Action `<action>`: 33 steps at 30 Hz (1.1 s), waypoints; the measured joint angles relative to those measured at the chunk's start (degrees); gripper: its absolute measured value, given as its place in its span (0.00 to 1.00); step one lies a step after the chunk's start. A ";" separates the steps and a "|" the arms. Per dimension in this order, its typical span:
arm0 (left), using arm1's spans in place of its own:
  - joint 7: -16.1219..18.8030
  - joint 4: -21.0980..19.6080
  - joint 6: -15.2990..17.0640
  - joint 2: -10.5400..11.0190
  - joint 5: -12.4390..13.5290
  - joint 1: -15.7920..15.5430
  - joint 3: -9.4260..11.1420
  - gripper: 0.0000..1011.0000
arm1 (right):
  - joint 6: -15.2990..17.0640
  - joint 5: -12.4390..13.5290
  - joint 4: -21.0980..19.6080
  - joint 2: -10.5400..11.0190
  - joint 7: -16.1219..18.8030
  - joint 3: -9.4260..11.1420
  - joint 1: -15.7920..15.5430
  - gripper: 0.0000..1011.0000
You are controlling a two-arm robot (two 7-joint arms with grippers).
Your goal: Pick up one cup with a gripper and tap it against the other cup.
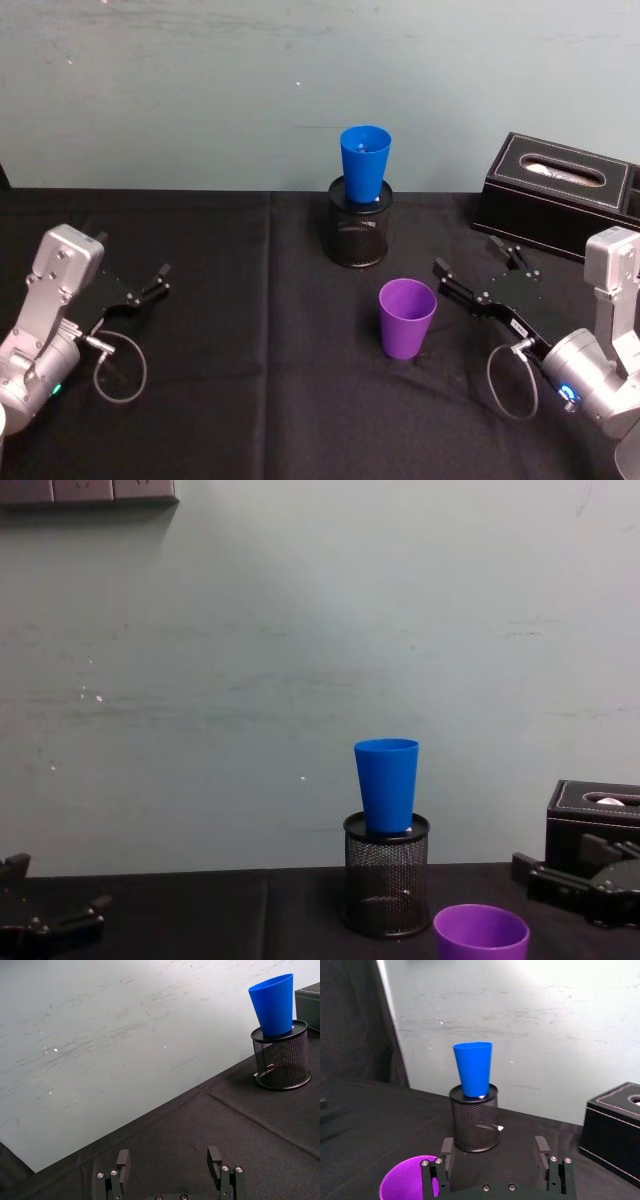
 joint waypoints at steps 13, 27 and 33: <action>0.00 0.00 0.00 0.00 0.00 0.00 0.00 1.00 | 0.81 -3.21 -0.02 -1.00 -2.88 1.45 -0.82 0.99; 0.00 0.00 0.00 0.00 0.00 0.00 0.00 1.00 | 0.61 -4.85 2.78 -2.48 -3.50 3.00 -0.77 0.99; 0.00 0.00 0.00 0.00 0.00 0.00 0.00 1.00 | 0.55 -5.21 4.32 -2.94 -3.44 3.25 -0.57 0.99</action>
